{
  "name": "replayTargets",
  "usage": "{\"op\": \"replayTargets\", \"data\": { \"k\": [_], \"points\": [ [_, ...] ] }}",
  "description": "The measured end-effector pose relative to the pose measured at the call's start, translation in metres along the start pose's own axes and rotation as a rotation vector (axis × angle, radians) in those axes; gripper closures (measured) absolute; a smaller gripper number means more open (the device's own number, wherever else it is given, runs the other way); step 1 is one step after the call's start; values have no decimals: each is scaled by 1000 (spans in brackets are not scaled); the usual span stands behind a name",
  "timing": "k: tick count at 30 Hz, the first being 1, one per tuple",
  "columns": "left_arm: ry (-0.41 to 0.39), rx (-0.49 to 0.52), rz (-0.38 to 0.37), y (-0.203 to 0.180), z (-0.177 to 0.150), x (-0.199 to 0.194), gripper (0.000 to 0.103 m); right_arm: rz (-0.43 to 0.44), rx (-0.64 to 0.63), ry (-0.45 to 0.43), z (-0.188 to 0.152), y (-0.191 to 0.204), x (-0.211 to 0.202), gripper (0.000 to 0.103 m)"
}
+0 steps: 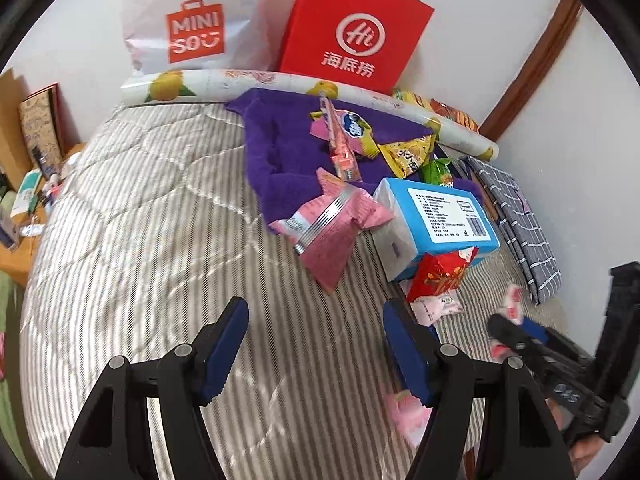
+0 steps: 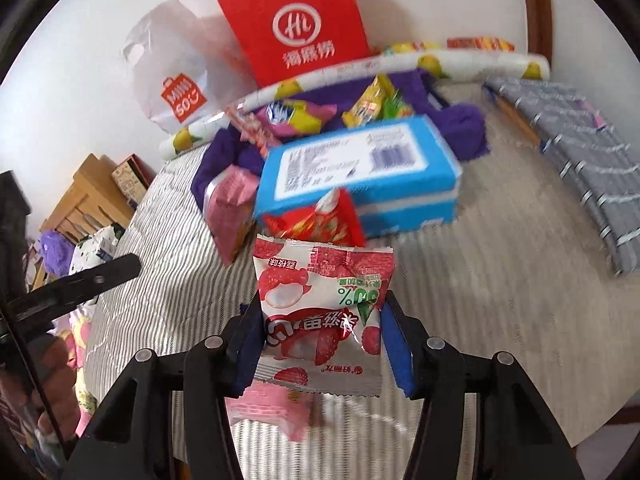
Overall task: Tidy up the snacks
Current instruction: 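Close the left tool on the pink bag with silver band while the right tool lifts the lychee bag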
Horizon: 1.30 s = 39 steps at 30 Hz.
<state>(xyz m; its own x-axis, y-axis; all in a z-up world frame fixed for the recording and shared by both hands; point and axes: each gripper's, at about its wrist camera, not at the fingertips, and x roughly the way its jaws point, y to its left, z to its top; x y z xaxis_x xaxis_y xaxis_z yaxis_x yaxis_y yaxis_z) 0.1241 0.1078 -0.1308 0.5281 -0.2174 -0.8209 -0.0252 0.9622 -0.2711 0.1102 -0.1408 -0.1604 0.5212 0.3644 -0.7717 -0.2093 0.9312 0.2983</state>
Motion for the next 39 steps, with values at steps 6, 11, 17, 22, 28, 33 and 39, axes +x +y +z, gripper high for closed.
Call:
{"op": "replayTargets", "data": {
  "k": [6, 11, 17, 22, 28, 33, 39],
  "points": [
    [36, 75, 35, -9, 18, 32, 33, -36, 19, -69, 10, -26, -15, 49],
    [47, 106, 36, -11, 32, 52, 29, -64, 43, -98, 20, -44, -21, 49],
    [49, 182, 25, -20, 44, 69, 28, -72, 77, -117, 26, -60, -22, 49],
    [21, 281, 55, -30, 48, 76, 28, -84, 80, -107, 27, -66, -15, 49],
    [18, 339, 82, -37, 51, 88, 29, -123, 71, -91, 29, -68, -4, 49],
    [21, 327, 91, -37, 53, 96, 44, -115, 64, -83, 30, -66, 1, 49],
    [28, 244, 36, -27, 57, 88, 56, -115, 64, -89, 30, -64, -2, 49]
  ]
}}
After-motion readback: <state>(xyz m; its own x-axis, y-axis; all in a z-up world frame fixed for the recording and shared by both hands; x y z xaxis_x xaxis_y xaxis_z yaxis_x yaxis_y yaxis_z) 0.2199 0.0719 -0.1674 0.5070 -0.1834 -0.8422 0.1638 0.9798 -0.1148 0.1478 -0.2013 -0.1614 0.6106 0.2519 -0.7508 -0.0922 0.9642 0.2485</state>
